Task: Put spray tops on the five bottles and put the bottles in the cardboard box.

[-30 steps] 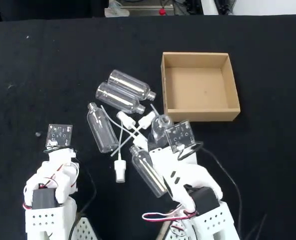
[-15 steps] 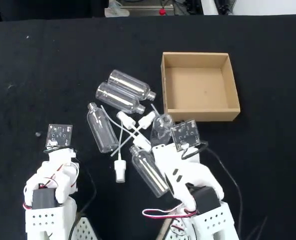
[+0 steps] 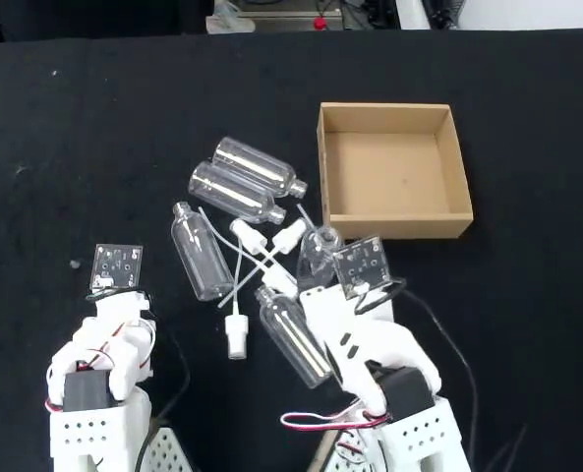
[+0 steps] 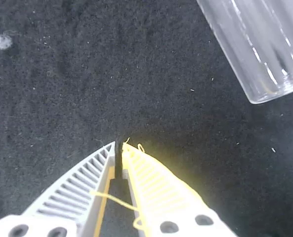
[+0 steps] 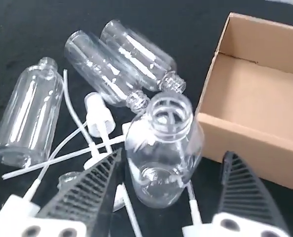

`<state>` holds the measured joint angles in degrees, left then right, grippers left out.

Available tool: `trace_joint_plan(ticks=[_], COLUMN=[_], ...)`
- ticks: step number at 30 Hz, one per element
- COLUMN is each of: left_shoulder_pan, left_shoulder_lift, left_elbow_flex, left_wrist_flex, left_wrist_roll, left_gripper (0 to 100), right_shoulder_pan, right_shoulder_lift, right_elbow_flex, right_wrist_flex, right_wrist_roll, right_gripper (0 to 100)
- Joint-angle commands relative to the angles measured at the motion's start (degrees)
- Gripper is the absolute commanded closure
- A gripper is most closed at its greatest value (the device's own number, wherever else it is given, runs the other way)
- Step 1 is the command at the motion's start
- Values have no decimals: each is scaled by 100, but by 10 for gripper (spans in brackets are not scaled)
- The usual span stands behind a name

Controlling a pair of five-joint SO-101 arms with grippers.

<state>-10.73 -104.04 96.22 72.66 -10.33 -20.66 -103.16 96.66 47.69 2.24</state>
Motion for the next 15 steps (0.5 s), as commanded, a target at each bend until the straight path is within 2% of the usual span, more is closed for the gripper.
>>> trace_joint_plan(ticks=[1,8,15], left_shoulder_pan=[-13,-13,-13], left_shoulder_lift=[-35,-35,-35], left_elbow_flex=[119,119,119], left_wrist_flex=[26,26,26], left_wrist_roll=[-18,-18,-18], left_gripper=[967,967,967], right_shoulder_pan=[-105,-97,-88], right_shoulder_lift=[-488,-224,1859], right_elbow_flex=[-207,-664,-1473], right_wrist_flex=[35,290,-290], right_wrist_roll=[44,44,-97], right_gripper=[708,708,708])
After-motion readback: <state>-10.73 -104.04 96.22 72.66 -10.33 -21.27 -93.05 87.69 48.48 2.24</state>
